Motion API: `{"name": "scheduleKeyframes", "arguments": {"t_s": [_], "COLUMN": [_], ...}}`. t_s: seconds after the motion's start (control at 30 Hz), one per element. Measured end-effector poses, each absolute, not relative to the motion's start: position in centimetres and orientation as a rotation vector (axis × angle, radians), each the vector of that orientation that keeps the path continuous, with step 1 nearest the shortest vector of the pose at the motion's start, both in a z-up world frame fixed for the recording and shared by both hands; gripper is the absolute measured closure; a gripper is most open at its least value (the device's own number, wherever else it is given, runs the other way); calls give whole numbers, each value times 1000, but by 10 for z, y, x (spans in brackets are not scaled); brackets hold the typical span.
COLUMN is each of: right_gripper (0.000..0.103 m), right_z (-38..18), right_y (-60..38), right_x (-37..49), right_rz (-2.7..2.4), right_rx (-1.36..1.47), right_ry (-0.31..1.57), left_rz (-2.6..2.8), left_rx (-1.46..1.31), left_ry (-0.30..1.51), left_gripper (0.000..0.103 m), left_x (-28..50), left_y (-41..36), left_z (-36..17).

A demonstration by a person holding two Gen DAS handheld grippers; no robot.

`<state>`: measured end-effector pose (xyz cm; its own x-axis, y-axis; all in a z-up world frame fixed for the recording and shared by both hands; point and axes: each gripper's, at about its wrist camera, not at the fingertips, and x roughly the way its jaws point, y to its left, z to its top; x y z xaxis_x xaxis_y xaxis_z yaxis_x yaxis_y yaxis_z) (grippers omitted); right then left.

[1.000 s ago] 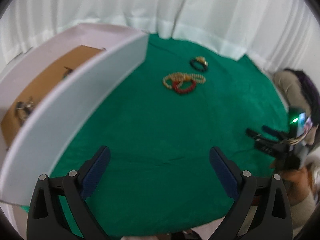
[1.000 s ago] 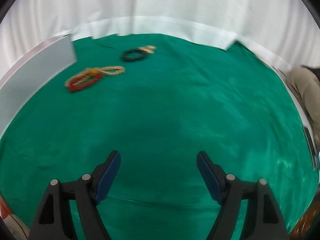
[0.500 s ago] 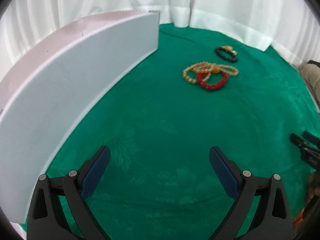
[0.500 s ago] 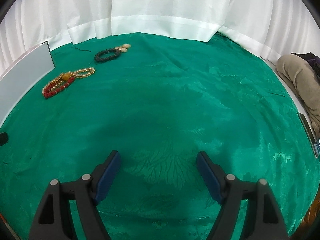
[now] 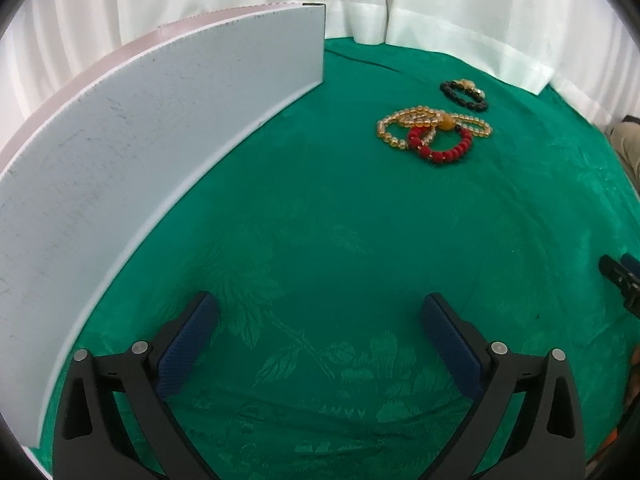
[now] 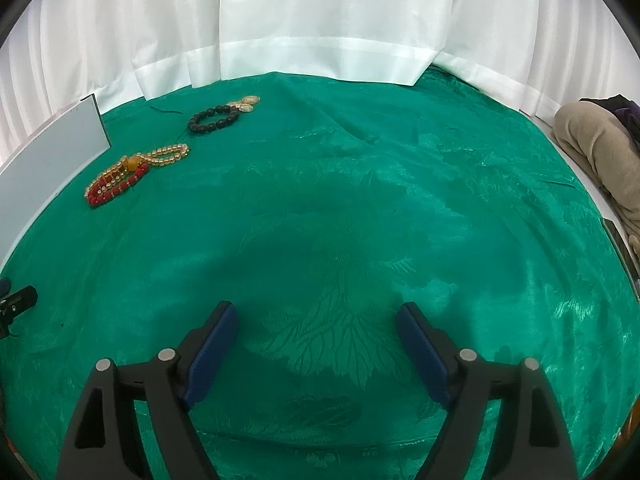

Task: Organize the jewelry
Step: 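Grasp the long gold bead necklace with the left gripper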

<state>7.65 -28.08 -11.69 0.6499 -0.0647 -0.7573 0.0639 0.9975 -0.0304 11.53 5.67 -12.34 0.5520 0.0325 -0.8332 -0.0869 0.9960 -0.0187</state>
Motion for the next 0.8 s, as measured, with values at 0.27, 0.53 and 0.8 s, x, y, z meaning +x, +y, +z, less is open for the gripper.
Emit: {"name": "scheduleKeyframes", "arguments": {"t_s": [0.27,0.53,0.8], "right_gripper": [18,18,18], "right_z": [-117,-117,-117], "right_y": [-281,-281,-281], "right_x": [77,77,77], "right_rz": [-72,-73,-73], "right_rx": [0,0,1], "right_ry": [861,861,861], "left_rz": [71,-24,-218], "left_rx": [-58,-91,-15], "left_ry": [982,1051,989], "left_gripper": [0,1,1], "left_x": [116,126,186], "left_y": [55,56,27], "left_z": [-124,-110,-49]}}
